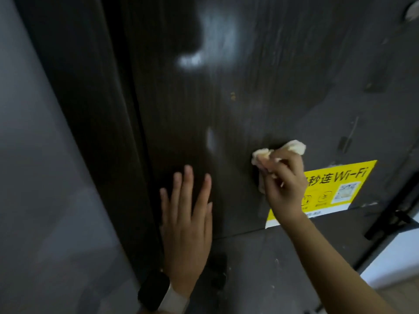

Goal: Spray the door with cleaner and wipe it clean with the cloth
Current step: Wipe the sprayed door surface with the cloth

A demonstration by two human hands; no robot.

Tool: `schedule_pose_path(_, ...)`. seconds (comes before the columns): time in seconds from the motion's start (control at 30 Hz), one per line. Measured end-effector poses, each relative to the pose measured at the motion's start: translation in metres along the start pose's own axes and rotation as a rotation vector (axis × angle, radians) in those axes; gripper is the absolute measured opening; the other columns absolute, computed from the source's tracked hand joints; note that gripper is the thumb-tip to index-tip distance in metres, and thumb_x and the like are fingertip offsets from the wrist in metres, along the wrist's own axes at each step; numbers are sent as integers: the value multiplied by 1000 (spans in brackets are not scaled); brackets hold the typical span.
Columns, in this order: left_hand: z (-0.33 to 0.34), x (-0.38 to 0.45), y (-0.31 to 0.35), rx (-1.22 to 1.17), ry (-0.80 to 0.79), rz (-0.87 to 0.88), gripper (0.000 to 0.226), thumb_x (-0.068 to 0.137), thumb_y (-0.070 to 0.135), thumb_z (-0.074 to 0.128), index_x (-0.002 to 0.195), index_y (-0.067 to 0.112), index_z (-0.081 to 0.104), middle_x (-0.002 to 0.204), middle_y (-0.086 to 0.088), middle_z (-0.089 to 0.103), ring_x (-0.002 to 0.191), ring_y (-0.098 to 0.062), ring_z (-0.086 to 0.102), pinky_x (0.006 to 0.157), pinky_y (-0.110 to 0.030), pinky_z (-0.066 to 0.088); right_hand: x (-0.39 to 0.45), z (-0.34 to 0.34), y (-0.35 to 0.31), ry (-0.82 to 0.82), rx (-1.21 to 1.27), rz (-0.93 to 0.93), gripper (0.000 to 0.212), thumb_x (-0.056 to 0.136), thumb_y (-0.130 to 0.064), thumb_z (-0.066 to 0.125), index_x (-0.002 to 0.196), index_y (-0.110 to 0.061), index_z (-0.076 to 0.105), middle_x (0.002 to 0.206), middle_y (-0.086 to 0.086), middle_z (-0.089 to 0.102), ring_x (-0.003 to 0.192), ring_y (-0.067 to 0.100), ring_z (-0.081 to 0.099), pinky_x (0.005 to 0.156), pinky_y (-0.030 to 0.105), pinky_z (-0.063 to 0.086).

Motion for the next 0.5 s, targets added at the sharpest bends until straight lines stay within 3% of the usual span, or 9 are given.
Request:
schedule_pose_path(0.03,4,13,9,1,-3,44,59,97,29,41,152,25,18,163,-1,-2,151,-21,2,122,-43,2,-13,3,7,-55,-13,-3,13,92,0,60,96,-7,70,98,4,53,86,23,54,79,27,44)
schedule_pose_path(0.1,15,36,20,24,0,96,61,98,29,42,153,24,16,163,-4,0,151,-22,2,122,-45,2,-60,7,20,-218,-12,-9,24,100,-14,51,95,-5,71,98,3,51,82,29,53,77,32,47)
schedule_pose_path(0.17,25,49,24,94,24,96,60,100,32,39,154,23,14,163,-4,-5,151,-22,-1,121,-48,-1,-109,3,34,-388,-8,-101,21,101,-15,44,100,-11,64,97,3,49,81,27,49,70,34,45)
schedule_pose_path(0.27,36,51,26,165,61,80,60,101,36,35,154,21,13,163,-4,-9,150,-23,-3,120,-51,-2,-122,-10,45,-579,3,-196,23,102,-14,35,111,-13,57,101,5,50,87,25,48,75,31,43)
schedule_pose_path(0.3,39,50,26,173,73,80,60,101,37,36,154,21,13,163,-4,-9,150,-23,-4,120,-52,-2,-105,-13,46,-550,2,-202,26,102,-13,38,113,-9,61,102,7,54,88,27,51,77,33,46)
schedule_pose_path(0.37,42,50,25,186,98,73,61,101,36,38,154,19,14,163,-4,-9,150,-23,-4,119,-53,-3,-48,-19,44,-318,-16,-141,19,95,-3,53,104,-1,69,94,10,57,84,30,55,74,39,48)
schedule_pose_path(0.43,43,52,26,174,124,63,60,100,35,40,153,18,17,163,-3,-9,150,-23,-4,119,-53,-3,16,-31,46,-40,-8,-77,20,85,10,64,98,-3,72,93,10,56,83,32,55,72,39,46)
schedule_pose_path(0.5,43,53,28,137,140,48,61,98,34,42,152,18,19,163,-1,-8,150,-23,-3,119,-52,-4,44,-33,48,113,56,-40,29,81,16,67,100,-6,70,95,12,56,86,31,54,73,40,46)
Point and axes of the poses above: each hand's wrist, its own x-axis towards the middle knuckle, its own z-axis out of the palm, y = z × x, the point moved 3 cm from there along x, towards the middle knuckle
